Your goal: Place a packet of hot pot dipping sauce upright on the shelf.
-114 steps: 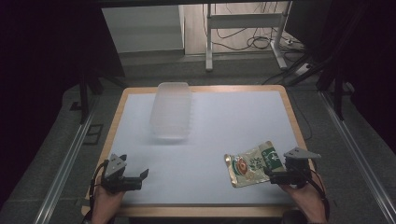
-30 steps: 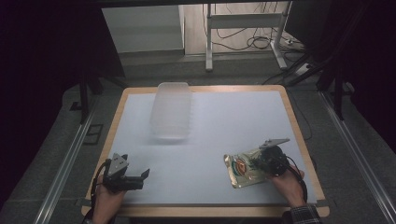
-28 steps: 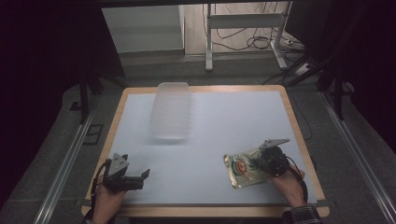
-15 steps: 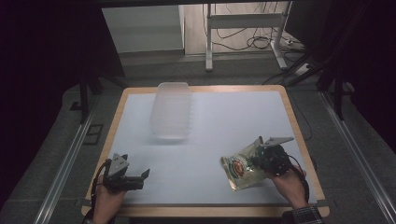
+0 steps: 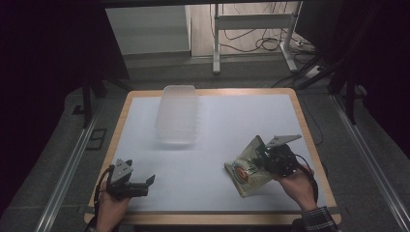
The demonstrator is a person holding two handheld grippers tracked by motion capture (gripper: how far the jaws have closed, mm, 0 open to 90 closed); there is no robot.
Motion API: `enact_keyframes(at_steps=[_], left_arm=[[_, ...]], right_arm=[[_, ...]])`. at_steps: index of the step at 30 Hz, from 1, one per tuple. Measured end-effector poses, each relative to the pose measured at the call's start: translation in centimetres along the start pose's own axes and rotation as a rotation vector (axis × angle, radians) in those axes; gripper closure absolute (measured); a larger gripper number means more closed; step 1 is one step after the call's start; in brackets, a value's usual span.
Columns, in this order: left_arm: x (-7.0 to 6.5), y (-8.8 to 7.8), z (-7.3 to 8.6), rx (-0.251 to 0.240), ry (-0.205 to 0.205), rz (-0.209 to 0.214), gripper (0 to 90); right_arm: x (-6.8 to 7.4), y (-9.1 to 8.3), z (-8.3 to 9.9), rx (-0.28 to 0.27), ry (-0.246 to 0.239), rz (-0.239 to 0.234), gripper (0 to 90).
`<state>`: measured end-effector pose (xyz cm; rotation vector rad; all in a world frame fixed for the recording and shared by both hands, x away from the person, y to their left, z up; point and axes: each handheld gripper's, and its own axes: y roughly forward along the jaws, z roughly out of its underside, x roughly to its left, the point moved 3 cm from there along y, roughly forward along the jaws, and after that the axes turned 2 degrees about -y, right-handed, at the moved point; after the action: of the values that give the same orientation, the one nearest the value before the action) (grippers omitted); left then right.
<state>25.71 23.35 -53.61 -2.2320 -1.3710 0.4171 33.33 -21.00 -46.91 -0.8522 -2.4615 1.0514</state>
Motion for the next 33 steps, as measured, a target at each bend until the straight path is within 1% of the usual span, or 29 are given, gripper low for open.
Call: enact_keyframes(at_steps=[8,12,15,18,21,23,30,33], left_arm=[[-0.1,0.1,0.0,0.004,0.003,0.004,0.7],[0.0,0.0,0.0,0.003,0.001,0.002,0.7],[0.0,0.0,0.0,0.004,0.000,0.001,0.7],[0.1,0.1,0.0,0.006,0.002,0.002,0.7],[0.1,0.1,0.0,0.005,-0.001,0.003,0.7],[0.1,0.1,0.0,0.004,-0.002,0.003,0.7],[0.1,0.1,0.0,0.004,-0.002,0.007,0.6],[0.1,0.1,0.0,0.004,-0.003,0.009,0.6]], right_arm=[[1.1,-0.6,-1.6,-0.013,-0.048,-0.016,89.3],[1.4,-0.9,-2.4,-0.019,-0.075,-0.014,89.3],[1.4,-1.0,-3.0,-0.017,-0.088,-0.003,89.4],[1.3,-1.1,-3.5,-0.015,-0.104,0.005,89.4],[1.1,-1.2,-4.2,-0.012,-0.126,0.029,89.4],[0.9,-1.3,-4.5,-0.012,-0.133,0.035,89.4],[0.1,-1.7,-5.9,-0.023,-0.165,0.043,89.4],[-0.3,-1.8,-6.5,-0.031,-0.178,0.037,89.4]])
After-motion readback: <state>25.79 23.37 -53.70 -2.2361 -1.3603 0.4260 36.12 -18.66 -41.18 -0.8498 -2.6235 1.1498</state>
